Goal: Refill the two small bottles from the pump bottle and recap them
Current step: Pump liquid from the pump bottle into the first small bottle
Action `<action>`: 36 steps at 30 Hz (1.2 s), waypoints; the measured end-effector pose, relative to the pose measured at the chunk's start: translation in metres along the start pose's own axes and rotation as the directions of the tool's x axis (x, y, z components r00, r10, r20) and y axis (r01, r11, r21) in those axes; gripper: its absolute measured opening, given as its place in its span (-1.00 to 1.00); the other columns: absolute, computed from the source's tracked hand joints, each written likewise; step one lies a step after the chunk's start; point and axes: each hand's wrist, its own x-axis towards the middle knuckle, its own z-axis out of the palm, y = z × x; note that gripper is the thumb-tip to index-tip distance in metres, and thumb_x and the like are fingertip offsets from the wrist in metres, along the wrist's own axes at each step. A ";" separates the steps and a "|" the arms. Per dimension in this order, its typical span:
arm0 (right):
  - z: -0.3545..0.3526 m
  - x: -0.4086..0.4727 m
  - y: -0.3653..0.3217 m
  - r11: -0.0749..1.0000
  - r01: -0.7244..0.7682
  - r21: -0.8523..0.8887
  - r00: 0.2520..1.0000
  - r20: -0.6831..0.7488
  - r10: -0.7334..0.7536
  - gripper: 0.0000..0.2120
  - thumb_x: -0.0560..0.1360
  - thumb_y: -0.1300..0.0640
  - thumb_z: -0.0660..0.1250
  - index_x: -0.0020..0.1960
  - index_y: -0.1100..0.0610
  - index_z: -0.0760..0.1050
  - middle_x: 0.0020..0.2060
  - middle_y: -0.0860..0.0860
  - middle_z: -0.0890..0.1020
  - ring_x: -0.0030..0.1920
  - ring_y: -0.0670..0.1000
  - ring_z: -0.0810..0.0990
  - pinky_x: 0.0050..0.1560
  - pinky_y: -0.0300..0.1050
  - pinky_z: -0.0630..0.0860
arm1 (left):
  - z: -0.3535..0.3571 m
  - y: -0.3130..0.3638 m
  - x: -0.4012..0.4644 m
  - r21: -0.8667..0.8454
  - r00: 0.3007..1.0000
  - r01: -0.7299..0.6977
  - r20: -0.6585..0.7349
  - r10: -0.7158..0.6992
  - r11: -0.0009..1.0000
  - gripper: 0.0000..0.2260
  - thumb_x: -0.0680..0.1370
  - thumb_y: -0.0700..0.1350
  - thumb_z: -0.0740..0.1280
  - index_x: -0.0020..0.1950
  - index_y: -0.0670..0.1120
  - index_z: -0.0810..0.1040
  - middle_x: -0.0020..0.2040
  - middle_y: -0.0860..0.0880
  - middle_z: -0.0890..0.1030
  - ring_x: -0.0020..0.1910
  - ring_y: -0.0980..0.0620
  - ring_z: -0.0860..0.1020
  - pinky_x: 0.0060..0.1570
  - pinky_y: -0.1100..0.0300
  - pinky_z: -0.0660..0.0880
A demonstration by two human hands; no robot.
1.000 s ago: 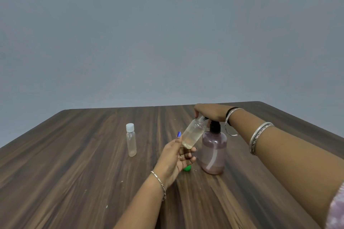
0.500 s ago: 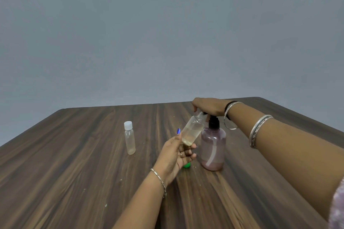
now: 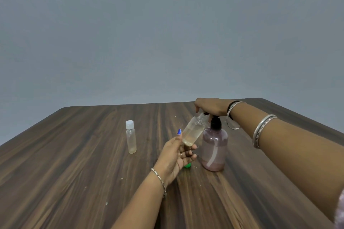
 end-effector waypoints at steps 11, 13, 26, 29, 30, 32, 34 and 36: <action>0.006 -0.003 0.001 0.997 0.004 0.073 1.000 -0.018 -0.002 -0.81 0.60 0.13 -0.01 0.00 0.19 0.33 -0.27 -0.07 0.38 -0.38 -0.08 0.42 -0.30 -0.23 0.29 | 0.000 0.000 -0.001 0.007 1.000 0.012 0.005 -0.012 1.000 -0.72 0.62 -0.04 0.10 0.07 -0.23 0.46 -0.34 -0.13 0.60 -0.37 0.03 0.48 -0.36 0.23 0.56; 0.003 -0.002 -0.002 0.999 0.001 0.052 1.000 -0.004 -0.001 -0.77 0.61 0.11 -0.02 0.06 0.19 0.35 -0.26 -0.06 0.38 -0.36 -0.08 0.45 -0.27 -0.22 0.30 | 0.000 0.001 -0.001 0.004 1.000 0.010 0.008 -0.010 1.000 -0.71 0.62 -0.04 0.10 0.08 -0.23 0.46 -0.33 -0.14 0.59 -0.36 0.03 0.49 -0.37 0.23 0.56; 0.007 -0.003 0.001 0.997 0.004 0.080 1.000 -0.019 -0.003 -0.80 0.61 0.13 -0.03 0.04 0.19 0.33 -0.26 -0.07 0.37 -0.37 -0.08 0.44 -0.27 -0.24 0.29 | 0.000 0.000 0.000 -0.002 1.000 0.015 0.003 -0.015 1.000 -0.72 0.62 -0.04 0.11 0.05 -0.24 0.47 -0.35 -0.13 0.60 -0.43 0.07 0.50 -0.37 0.22 0.57; 0.005 -0.001 -0.001 0.996 0.004 0.088 1.000 -0.013 -0.003 -0.78 0.61 0.11 -0.03 0.05 0.20 0.33 -0.27 -0.05 0.37 -0.36 -0.07 0.45 -0.27 -0.24 0.30 | 0.001 -0.001 0.000 -0.004 1.000 0.015 -0.001 -0.015 1.000 -0.71 0.61 -0.03 0.11 0.04 -0.23 0.48 -0.36 -0.13 0.60 -0.44 0.07 0.51 -0.37 0.22 0.56; 0.004 0.000 -0.002 0.996 0.003 0.087 1.000 -0.012 -0.001 -0.78 0.61 0.10 -0.02 0.05 0.19 0.34 -0.28 -0.05 0.37 -0.36 -0.07 0.45 -0.27 -0.24 0.30 | 0.001 -0.001 -0.001 -0.008 1.000 0.017 0.003 -0.017 1.000 -0.71 0.61 -0.03 0.11 0.04 -0.23 0.47 -0.36 -0.13 0.60 -0.45 0.08 0.51 -0.37 0.22 0.56; 0.003 0.002 -0.003 0.997 0.003 0.080 1.000 -0.012 -0.002 -0.78 0.61 0.10 -0.02 0.05 0.18 0.34 -0.29 -0.04 0.37 -0.36 -0.07 0.46 -0.27 -0.22 0.30 | 0.000 0.000 0.000 -0.023 1.000 0.018 0.008 -0.018 1.000 -0.71 0.62 -0.03 0.11 0.06 -0.24 0.47 -0.36 -0.13 0.60 -0.46 0.08 0.52 -0.37 0.22 0.56; 0.003 0.003 -0.004 0.997 0.005 0.082 1.000 -0.021 -0.003 -0.78 0.60 0.10 -0.02 0.05 0.18 0.35 -0.28 -0.06 0.38 -0.36 -0.08 0.46 -0.28 -0.22 0.29 | 0.000 0.001 0.001 -0.030 1.000 0.017 0.007 -0.016 0.999 -0.71 0.62 -0.03 0.11 0.06 -0.24 0.46 -0.36 -0.13 0.60 -0.46 0.08 0.53 -0.37 0.22 0.56; 0.004 0.004 -0.003 0.996 0.009 0.084 1.000 -0.029 -0.006 -0.77 0.60 0.12 -0.02 0.07 0.18 0.36 -0.26 -0.08 0.39 -0.37 -0.08 0.46 -0.27 -0.23 0.29 | 0.000 0.000 0.002 -0.026 1.000 0.014 0.010 -0.014 1.000 -0.71 0.62 -0.03 0.11 0.05 -0.25 0.46 -0.36 -0.13 0.60 -0.44 0.07 0.52 -0.38 0.22 0.56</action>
